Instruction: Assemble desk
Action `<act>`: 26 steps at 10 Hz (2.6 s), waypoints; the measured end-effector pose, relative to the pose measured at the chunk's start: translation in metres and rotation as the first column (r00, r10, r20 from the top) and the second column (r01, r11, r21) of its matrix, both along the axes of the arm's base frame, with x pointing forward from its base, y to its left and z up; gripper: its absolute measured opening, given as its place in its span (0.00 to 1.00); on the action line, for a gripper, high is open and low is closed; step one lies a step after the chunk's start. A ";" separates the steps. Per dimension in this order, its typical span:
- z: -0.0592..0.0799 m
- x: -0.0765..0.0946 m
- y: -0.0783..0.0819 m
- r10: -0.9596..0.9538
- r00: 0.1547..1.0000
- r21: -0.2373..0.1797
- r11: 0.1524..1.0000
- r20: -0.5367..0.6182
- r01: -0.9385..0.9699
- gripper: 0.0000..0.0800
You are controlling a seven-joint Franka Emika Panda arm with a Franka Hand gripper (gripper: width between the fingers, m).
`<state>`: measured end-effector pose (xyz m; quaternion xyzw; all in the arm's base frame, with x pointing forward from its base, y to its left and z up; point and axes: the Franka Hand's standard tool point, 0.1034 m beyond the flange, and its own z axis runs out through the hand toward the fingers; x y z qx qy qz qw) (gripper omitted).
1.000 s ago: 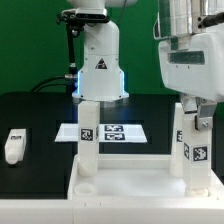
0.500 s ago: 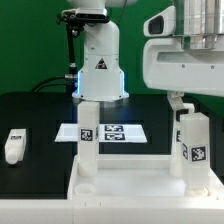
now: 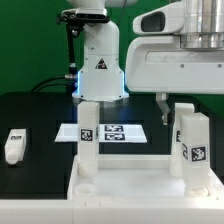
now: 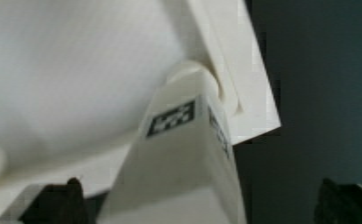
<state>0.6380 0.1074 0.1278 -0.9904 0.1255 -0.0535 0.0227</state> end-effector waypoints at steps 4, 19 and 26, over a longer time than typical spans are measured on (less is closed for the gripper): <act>-0.002 0.000 -0.001 -0.116 0.993 0.011 0.993 -0.007 0.116 0.48; -0.010 -0.012 0.014 -0.633 0.768 0.075 0.765 -0.101 0.640 0.80; -0.003 -0.001 0.007 -0.017 1.000 0.017 1.000 -0.017 0.018 0.81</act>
Offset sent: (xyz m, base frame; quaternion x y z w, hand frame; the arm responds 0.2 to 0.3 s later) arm 0.0000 0.0000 0.0000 0.0000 0.0000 0.0650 0.9979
